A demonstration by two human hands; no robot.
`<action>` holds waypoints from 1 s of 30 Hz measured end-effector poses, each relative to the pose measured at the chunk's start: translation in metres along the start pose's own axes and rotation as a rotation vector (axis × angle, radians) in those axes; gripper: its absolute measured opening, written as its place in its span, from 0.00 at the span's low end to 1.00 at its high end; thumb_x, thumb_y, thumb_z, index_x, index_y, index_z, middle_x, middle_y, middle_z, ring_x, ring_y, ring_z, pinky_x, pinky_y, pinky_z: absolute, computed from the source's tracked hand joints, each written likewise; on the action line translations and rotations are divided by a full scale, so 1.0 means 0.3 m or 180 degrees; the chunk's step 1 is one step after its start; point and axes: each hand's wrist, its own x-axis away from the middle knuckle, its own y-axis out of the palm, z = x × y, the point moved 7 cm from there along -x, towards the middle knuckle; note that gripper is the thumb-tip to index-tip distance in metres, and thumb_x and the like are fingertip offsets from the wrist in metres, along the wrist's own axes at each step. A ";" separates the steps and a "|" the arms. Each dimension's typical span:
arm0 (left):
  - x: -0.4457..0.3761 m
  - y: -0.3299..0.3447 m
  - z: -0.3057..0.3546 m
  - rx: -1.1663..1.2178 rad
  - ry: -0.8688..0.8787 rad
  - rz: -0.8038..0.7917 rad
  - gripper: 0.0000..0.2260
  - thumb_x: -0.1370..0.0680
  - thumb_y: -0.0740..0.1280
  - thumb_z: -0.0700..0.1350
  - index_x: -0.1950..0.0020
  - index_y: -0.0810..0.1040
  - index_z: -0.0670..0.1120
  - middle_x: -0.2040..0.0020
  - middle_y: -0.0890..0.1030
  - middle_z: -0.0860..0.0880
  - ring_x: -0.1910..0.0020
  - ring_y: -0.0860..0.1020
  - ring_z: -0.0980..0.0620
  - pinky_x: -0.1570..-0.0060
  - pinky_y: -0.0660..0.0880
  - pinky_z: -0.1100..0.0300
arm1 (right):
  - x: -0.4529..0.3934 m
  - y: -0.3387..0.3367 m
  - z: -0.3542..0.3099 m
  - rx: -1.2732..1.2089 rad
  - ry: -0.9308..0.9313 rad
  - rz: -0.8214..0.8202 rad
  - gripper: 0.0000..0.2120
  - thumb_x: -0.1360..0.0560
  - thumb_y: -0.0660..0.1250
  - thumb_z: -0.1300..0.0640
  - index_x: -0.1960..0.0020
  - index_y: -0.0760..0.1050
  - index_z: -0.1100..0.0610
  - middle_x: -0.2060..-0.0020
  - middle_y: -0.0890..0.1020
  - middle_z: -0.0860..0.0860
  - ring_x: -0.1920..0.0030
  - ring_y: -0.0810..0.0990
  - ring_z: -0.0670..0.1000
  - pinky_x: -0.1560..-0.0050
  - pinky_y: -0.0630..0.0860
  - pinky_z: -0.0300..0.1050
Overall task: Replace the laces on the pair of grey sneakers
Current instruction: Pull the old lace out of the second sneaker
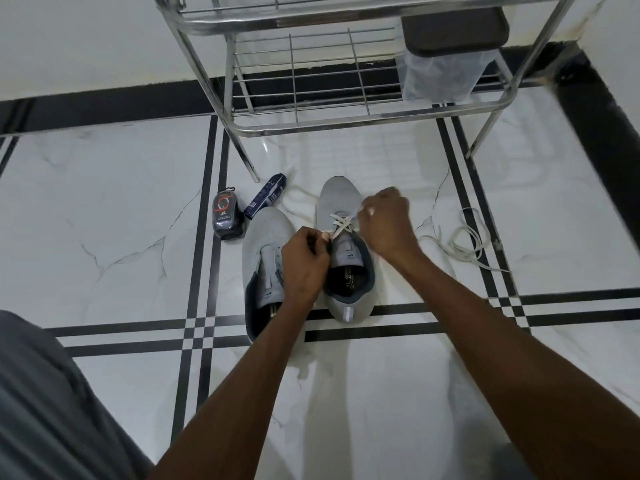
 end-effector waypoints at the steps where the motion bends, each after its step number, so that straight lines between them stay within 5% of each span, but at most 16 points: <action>1: -0.002 -0.001 0.003 0.0006 -0.0009 0.0001 0.07 0.19 0.68 0.47 0.53 0.81 0.45 0.59 0.83 0.51 0.58 0.81 0.52 0.55 0.75 0.59 | -0.028 -0.081 0.067 -0.0317 0.0495 0.0557 0.15 0.19 0.58 0.55 0.42 0.80 0.58 0.40 0.75 0.60 0.38 0.72 0.60 0.49 0.65 0.43; 4: 0.000 -0.003 0.002 -0.0022 -0.0058 0.0022 0.08 0.18 0.68 0.48 0.52 0.81 0.45 0.58 0.83 0.51 0.58 0.80 0.52 0.55 0.74 0.58 | -0.028 -0.224 0.164 -0.0508 0.0943 0.1432 0.10 0.20 0.62 0.58 0.41 0.79 0.57 0.37 0.71 0.60 0.37 0.71 0.59 0.45 0.67 0.44; 9: 0.006 0.004 0.002 0.0004 -0.0127 -0.0003 0.07 0.19 0.68 0.48 0.52 0.81 0.46 0.57 0.84 0.51 0.57 0.81 0.52 0.54 0.75 0.57 | 0.038 0.036 -0.030 0.0036 -0.0236 -0.0671 0.10 0.24 0.69 0.50 0.44 0.82 0.49 0.33 0.70 0.55 0.29 0.63 0.60 0.35 0.66 0.53; 11: 0.001 0.008 0.011 0.0018 -0.0093 -0.0018 0.06 0.19 0.68 0.47 0.53 0.80 0.47 0.58 0.83 0.52 0.57 0.81 0.53 0.54 0.76 0.57 | 0.077 0.115 -0.070 0.0484 -0.0486 -0.1099 0.13 0.21 0.65 0.49 0.39 0.81 0.48 0.30 0.68 0.55 0.27 0.59 0.61 0.32 0.63 0.54; 14: -0.002 0.006 0.005 -0.0008 -0.0051 0.0011 0.06 0.19 0.68 0.47 0.52 0.80 0.46 0.58 0.83 0.51 0.58 0.81 0.52 0.53 0.78 0.54 | 0.061 0.097 -0.063 0.0242 -0.0549 -0.0687 0.13 0.19 0.62 0.53 0.40 0.82 0.55 0.34 0.71 0.56 0.32 0.66 0.60 0.36 0.69 0.54; 17: -0.004 0.004 -0.007 -0.0002 -0.0072 0.0021 0.07 0.18 0.67 0.47 0.52 0.80 0.44 0.58 0.83 0.50 0.58 0.81 0.51 0.52 0.78 0.51 | -0.017 -0.100 0.093 -0.0598 0.0488 0.0742 0.13 0.19 0.61 0.55 0.42 0.80 0.61 0.38 0.72 0.60 0.38 0.73 0.63 0.41 0.76 0.58; 18: -0.002 0.003 -0.008 -0.0012 -0.0053 0.0034 0.07 0.18 0.67 0.47 0.52 0.80 0.45 0.58 0.83 0.50 0.58 0.81 0.51 0.52 0.78 0.51 | -0.031 -0.146 0.137 -0.0595 0.0742 0.0856 0.14 0.19 0.61 0.54 0.38 0.78 0.59 0.34 0.69 0.60 0.35 0.70 0.63 0.38 0.74 0.60; 20: 0.008 0.003 -0.003 -0.0067 0.0030 0.0043 0.07 0.19 0.67 0.48 0.52 0.79 0.45 0.58 0.83 0.50 0.59 0.80 0.52 0.53 0.79 0.51 | -0.036 -0.159 0.160 -0.0353 0.0941 0.0486 0.24 0.20 0.65 0.46 0.28 0.70 0.56 0.28 0.63 0.59 0.28 0.62 0.62 0.34 0.68 0.62; 22: 0.018 0.014 0.012 -0.0112 0.0133 -0.0014 0.08 0.19 0.68 0.50 0.51 0.78 0.46 0.58 0.82 0.52 0.60 0.79 0.55 0.56 0.78 0.56 | -0.017 -0.127 0.131 -0.0279 0.0862 0.0269 0.29 0.24 0.67 0.40 0.30 0.69 0.57 0.31 0.68 0.58 0.30 0.66 0.62 0.36 0.69 0.61; 26: 0.004 0.029 0.055 -0.0430 0.0538 -0.0103 0.08 0.21 0.70 0.50 0.51 0.77 0.45 0.56 0.79 0.50 0.60 0.77 0.54 0.60 0.73 0.59 | 0.038 0.021 0.027 -0.0427 0.0587 -0.0666 0.23 0.27 0.71 0.44 0.41 0.74 0.60 0.45 0.81 0.57 0.45 0.80 0.59 0.47 0.77 0.50; 30: -0.007 0.054 0.062 -0.0641 0.0732 -0.0251 0.07 0.22 0.71 0.46 0.53 0.77 0.44 0.58 0.78 0.49 0.60 0.75 0.51 0.60 0.72 0.57 | 0.058 0.076 -0.013 0.0031 0.0224 -0.0708 0.16 0.24 0.67 0.48 0.43 0.76 0.59 0.47 0.80 0.58 0.47 0.79 0.60 0.53 0.75 0.48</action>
